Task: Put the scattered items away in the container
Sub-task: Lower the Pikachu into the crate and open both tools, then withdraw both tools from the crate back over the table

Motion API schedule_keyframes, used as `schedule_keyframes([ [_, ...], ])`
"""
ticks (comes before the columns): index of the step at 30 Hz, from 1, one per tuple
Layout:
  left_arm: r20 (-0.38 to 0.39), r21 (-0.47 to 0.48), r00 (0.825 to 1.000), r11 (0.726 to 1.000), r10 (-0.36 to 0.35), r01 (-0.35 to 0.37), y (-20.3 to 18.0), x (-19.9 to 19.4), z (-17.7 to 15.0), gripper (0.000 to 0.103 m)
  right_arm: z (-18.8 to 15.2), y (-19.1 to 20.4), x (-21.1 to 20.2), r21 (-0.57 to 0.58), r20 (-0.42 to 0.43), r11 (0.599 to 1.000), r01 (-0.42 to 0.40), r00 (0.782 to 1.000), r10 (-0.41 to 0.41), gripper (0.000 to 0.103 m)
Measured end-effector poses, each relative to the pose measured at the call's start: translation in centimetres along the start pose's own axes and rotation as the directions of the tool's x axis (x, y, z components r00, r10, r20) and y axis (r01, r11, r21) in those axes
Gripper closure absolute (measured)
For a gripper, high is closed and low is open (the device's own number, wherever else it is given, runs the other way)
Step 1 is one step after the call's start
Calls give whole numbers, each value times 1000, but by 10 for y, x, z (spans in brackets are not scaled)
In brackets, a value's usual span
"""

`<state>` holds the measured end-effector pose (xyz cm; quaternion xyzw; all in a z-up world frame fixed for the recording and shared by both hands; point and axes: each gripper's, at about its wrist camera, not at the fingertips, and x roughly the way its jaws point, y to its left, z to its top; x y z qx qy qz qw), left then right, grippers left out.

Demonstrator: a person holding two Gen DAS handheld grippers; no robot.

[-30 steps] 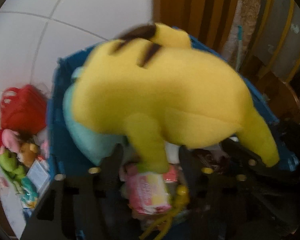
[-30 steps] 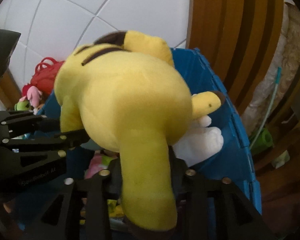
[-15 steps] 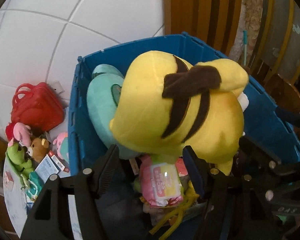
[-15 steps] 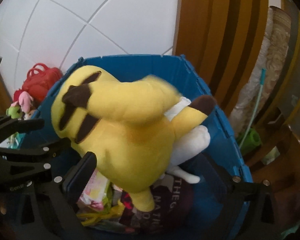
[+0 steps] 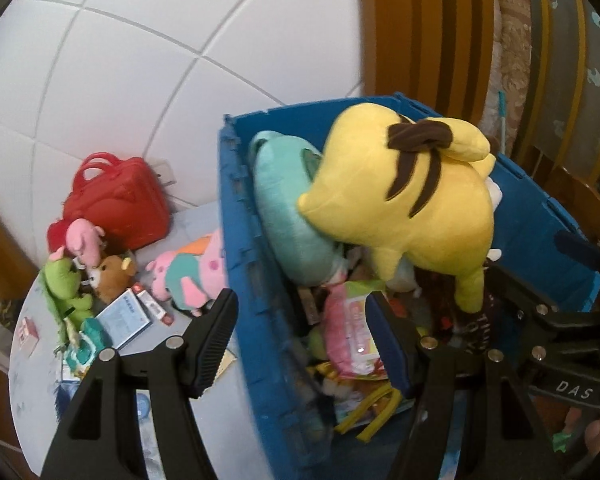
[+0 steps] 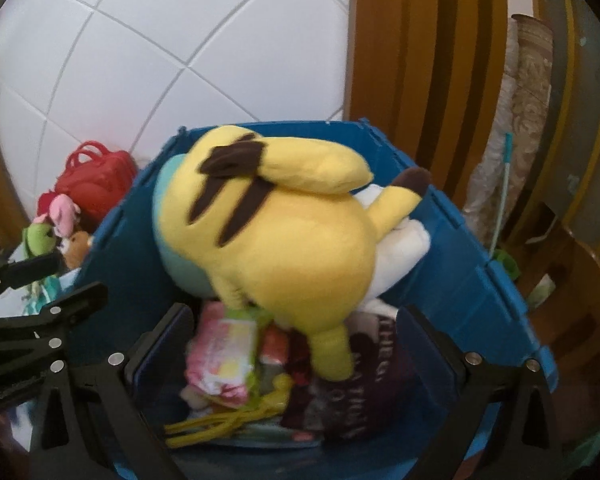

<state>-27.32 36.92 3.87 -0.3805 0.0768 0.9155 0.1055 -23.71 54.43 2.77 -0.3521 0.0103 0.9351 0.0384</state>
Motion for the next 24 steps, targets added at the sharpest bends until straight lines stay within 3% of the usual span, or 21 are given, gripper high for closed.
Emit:
schedule_keyframes([
  [11, 18, -62, 1000, 998, -4, 5, 68, -17, -36, 38, -11, 59, -8, 45, 14, 998, -40, 999, 39, 0],
  [24, 8, -161, 995, 983, 95, -92, 206, -30, -105, 38, -18, 195, -21, -38, 54, 993, -112, 992, 114, 0],
])
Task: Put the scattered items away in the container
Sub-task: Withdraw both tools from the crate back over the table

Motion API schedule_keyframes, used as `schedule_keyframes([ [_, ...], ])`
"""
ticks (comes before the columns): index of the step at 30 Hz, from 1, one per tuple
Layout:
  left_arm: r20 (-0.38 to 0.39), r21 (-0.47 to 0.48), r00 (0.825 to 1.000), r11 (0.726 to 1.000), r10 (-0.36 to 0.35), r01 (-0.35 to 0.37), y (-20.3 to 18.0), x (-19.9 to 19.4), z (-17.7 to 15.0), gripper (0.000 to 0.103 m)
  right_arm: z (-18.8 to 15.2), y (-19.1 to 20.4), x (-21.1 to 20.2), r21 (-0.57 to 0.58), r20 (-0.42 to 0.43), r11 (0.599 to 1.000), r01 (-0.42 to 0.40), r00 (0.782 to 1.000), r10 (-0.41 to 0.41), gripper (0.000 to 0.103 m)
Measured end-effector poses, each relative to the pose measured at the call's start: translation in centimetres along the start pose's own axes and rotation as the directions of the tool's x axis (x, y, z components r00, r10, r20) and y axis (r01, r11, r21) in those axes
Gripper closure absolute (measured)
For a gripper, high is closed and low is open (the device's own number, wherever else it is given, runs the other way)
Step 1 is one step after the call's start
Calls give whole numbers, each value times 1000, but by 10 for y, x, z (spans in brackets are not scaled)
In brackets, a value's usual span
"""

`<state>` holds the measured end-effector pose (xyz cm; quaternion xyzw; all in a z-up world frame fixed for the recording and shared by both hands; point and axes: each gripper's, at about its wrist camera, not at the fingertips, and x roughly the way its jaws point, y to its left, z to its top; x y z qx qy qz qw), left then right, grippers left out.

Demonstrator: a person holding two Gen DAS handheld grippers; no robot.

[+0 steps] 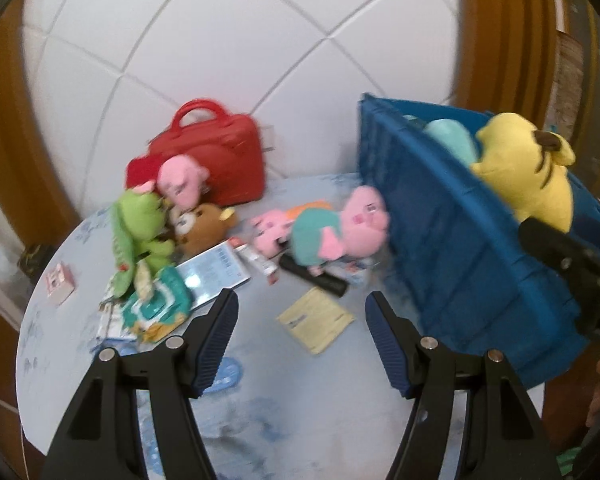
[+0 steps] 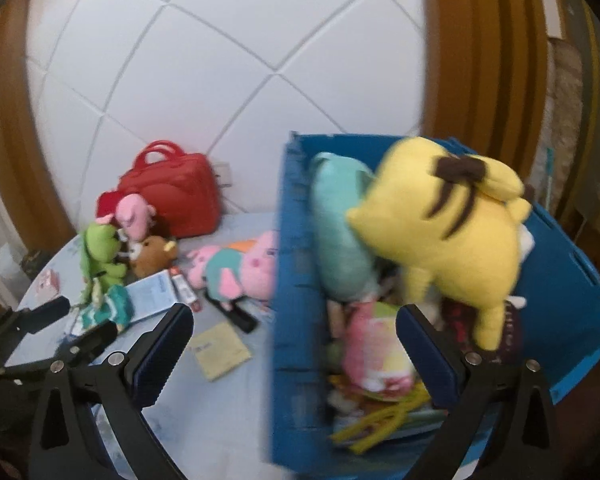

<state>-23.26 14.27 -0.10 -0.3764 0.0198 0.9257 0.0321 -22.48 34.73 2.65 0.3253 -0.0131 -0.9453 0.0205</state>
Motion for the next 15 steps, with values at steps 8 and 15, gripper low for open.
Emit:
schedule_keyframes([
  [8, -59, -96, 998, 995, 35, -41, 96, 13, -44, 38, -11, 93, 9, -58, 33, 995, -83, 996, 85, 0],
  [15, -137, -211, 987, 971, 85, -113, 159, 38, -79, 38, -42, 142, 72, -71, -137, 975, -211, 970, 200, 0],
])
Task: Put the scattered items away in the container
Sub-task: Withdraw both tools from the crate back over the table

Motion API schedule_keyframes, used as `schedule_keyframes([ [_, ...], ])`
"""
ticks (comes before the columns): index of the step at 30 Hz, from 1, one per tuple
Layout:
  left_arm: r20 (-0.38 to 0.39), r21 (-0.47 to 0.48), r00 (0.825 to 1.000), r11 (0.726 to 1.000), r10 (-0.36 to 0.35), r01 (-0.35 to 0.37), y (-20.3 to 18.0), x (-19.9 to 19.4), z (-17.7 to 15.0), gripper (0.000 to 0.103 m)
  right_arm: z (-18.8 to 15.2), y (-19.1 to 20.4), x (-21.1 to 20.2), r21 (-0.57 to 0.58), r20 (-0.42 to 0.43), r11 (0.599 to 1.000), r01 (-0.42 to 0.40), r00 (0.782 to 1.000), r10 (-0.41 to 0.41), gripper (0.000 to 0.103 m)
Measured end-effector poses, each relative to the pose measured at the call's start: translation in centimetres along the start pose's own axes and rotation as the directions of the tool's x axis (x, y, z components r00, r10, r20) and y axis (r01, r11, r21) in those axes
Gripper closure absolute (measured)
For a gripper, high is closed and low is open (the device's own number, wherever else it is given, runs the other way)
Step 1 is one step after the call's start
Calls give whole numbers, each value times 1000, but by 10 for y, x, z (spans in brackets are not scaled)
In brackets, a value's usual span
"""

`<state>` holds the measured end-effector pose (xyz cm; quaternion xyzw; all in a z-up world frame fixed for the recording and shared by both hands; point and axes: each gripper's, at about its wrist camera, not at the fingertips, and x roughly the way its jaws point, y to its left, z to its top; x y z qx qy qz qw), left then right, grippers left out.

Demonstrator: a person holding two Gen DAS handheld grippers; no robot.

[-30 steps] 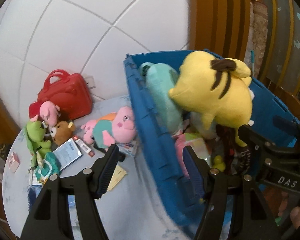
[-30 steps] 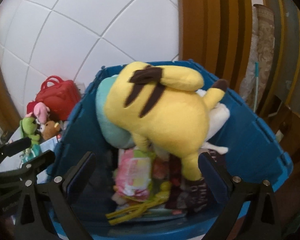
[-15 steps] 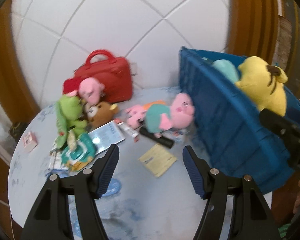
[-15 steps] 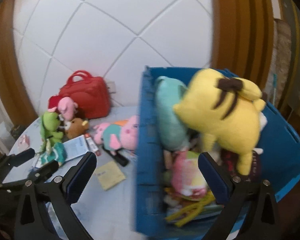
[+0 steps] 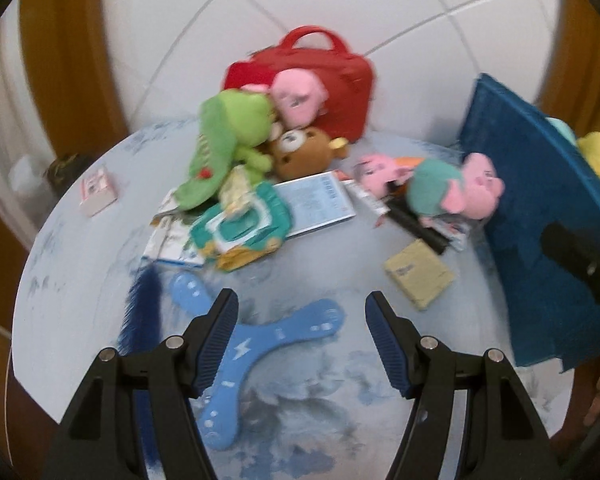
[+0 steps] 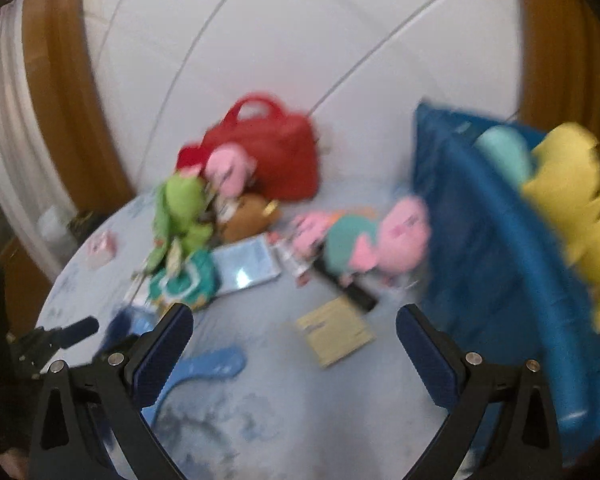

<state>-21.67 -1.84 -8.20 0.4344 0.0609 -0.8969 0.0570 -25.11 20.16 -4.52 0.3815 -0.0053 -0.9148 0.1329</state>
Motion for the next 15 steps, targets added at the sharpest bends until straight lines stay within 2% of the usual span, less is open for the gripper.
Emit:
schedule_keyframes([
  [8, -52, -88, 990, 987, 134, -138, 57, 15, 3, 38, 10, 32, 64, -16, -80, 990, -139, 987, 137, 0],
  [10, -62, -104, 985, 980, 162, -168, 73, 19, 4, 38, 14, 41, 77, -14, -88, 988, -151, 985, 150, 0],
  [15, -70, -146, 984, 974, 166, -174, 110, 30, 18, 38, 23, 68, 109, -22, -140, 987, -159, 978, 155, 0],
])
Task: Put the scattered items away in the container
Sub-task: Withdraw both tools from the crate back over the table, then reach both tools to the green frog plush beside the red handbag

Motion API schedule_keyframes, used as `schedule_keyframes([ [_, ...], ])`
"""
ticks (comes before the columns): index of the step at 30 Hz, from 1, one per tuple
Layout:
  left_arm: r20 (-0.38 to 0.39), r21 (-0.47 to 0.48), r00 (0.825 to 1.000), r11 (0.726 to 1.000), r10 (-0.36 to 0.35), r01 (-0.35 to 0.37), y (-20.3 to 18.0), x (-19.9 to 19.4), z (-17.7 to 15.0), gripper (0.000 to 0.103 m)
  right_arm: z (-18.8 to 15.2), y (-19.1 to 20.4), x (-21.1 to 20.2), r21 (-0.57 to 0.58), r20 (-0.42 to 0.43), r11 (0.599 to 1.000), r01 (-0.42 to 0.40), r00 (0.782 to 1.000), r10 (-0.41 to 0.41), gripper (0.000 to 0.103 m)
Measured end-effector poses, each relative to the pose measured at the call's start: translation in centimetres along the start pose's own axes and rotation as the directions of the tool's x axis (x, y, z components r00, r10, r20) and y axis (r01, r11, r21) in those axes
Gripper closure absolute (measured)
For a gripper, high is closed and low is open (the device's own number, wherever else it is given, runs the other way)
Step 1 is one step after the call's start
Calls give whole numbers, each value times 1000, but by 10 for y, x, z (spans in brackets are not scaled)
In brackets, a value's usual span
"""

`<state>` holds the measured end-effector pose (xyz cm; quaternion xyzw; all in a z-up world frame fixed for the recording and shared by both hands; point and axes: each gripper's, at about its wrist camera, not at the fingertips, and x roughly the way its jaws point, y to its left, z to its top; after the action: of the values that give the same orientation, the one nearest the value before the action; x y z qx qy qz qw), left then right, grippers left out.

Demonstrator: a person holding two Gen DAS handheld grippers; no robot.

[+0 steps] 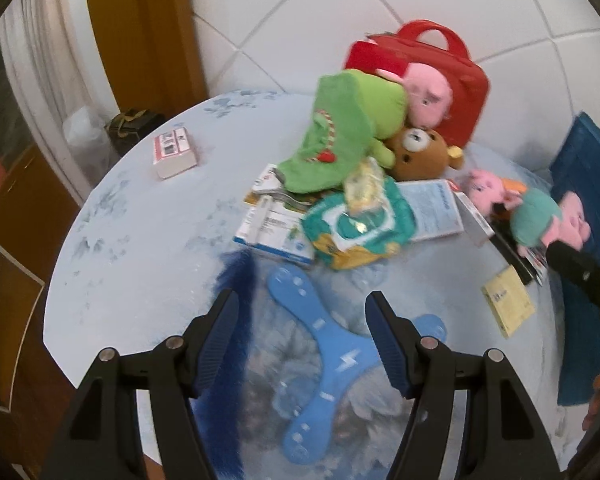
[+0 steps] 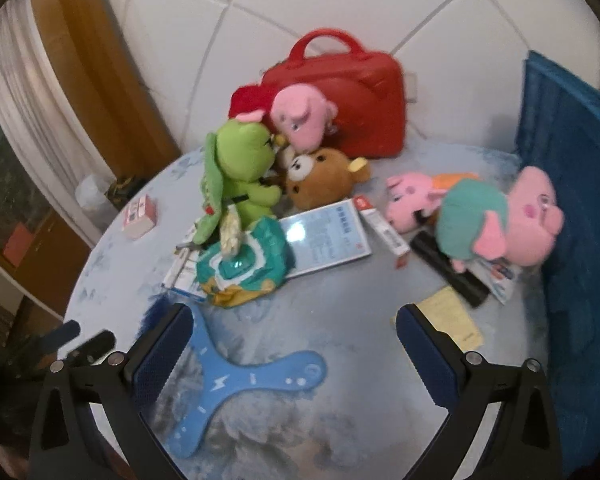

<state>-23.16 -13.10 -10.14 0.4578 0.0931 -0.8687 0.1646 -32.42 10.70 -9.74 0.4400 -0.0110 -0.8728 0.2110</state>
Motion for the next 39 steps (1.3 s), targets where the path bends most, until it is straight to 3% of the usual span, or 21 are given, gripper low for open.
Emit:
schedule_keyframes([
  [4, 3, 39, 999, 998, -41, 41, 19, 20, 28, 38, 8, 14, 22, 12, -11, 999, 41, 999, -41, 0],
  [10, -3, 158, 994, 982, -108, 107, 53, 50, 81, 38, 17, 40, 56, 122, -3, 986, 110, 994, -110, 3],
  [11, -6, 174, 993, 978, -118, 117, 57, 53, 90, 38, 20, 45, 62, 145, -4, 983, 113, 994, -113, 7],
  [13, 0, 229, 991, 965, -130, 127, 61, 63, 114, 38, 27, 51, 71, 175, -12, 976, 133, 991, -133, 34],
  [15, -2, 262, 991, 956, -136, 131, 59, 73, 133, 38, 33, 56, 80, 202, -24, 968, 150, 989, -149, 45],
  [21, -24, 293, 982, 938, -185, 184, 31, 108, 177, 38, 61, 49, 116, 229, -58, 957, 181, 983, -172, 45],
  [25, -54, 291, 974, 930, -221, 227, 9, 134, 194, 34, 92, 38, 136, 239, -37, 962, 133, 991, -128, 29],
  [31, -91, 309, 950, 899, -298, 311, -33, 178, 209, 31, 137, 18, 157, 232, 16, 958, 170, 984, -179, 32],
  [33, -78, 355, 960, 893, -268, 278, -45, 189, 207, 31, 145, 7, 167, 245, 3, 952, 186, 981, -192, 32],
  [35, -64, 387, 973, 894, -221, 228, -49, 201, 203, 40, 146, -1, 178, 250, -15, 950, 190, 981, -192, 32],
  [36, -93, 362, 969, 898, -230, 249, -43, 208, 203, 61, 144, -2, 185, 247, -28, 951, 187, 982, -186, 32],
  [37, -121, 338, 963, 902, -240, 267, -37, 215, 202, 73, 142, -3, 191, 243, -41, 952, 184, 983, -180, 32],
  [39, -97, 320, 974, 921, -203, 224, -20, 218, 201, 81, 138, -3, 205, 235, -67, 956, 173, 985, -162, 39],
])
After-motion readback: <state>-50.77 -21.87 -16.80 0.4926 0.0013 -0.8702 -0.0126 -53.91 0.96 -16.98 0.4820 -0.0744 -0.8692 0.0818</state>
